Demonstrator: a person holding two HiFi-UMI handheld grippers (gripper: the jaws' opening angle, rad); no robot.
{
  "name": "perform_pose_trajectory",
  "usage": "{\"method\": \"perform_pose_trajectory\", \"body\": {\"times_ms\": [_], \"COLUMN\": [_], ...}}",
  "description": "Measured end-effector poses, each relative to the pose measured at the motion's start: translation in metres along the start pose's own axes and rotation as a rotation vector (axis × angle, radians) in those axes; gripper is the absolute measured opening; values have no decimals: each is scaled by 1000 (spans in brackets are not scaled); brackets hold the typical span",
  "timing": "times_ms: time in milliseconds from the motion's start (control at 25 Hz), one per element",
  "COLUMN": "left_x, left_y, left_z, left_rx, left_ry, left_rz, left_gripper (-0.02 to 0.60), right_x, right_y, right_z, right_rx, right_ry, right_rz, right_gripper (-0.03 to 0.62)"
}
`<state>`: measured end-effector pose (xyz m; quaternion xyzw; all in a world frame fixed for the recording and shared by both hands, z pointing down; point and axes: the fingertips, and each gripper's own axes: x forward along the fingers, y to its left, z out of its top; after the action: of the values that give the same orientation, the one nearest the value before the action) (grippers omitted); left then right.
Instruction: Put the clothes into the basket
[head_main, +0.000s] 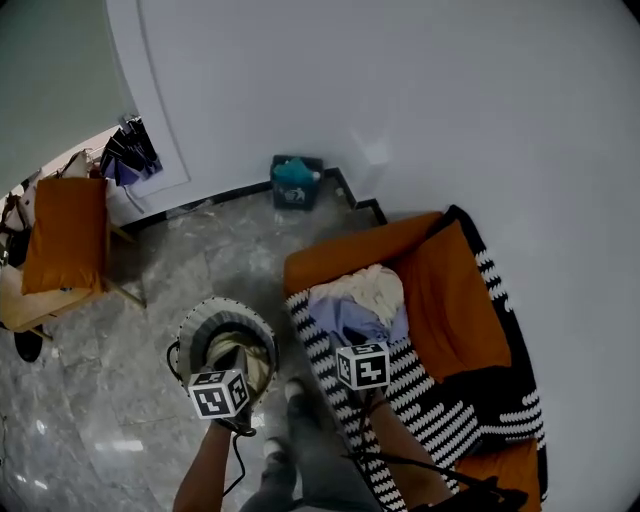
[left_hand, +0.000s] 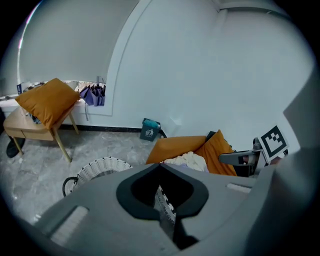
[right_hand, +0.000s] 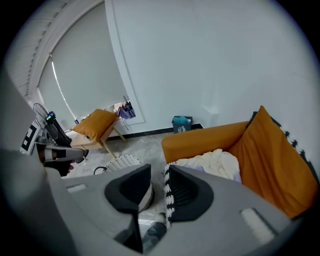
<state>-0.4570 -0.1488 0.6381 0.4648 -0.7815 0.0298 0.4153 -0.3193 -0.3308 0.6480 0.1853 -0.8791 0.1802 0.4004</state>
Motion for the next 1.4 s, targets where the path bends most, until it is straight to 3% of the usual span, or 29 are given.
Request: {"method": "perform_pose_trajectory", "body": {"times_ms": [320, 680, 840, 1400], "left_x": [81, 145, 163, 200], "left_y": [33, 89, 105, 132], "left_z": [-5, -35, -43, -55], "left_rx": [-54, -139, -190, -272], "left_ry": [45, 88, 86, 98], "left_rz": [59, 142, 172, 215], "left_gripper": [-6, -6, -6, -6], "right_x": [106, 219, 249, 328], "right_y": [-35, -63, -72, -81], "right_z": [-3, -35, -46, -54], "right_rx": [2, -4, -94, -176], "right_ry": [91, 190, 234, 320], "right_rz": [37, 7, -16, -30], "right_gripper": [123, 123, 123, 123]}}
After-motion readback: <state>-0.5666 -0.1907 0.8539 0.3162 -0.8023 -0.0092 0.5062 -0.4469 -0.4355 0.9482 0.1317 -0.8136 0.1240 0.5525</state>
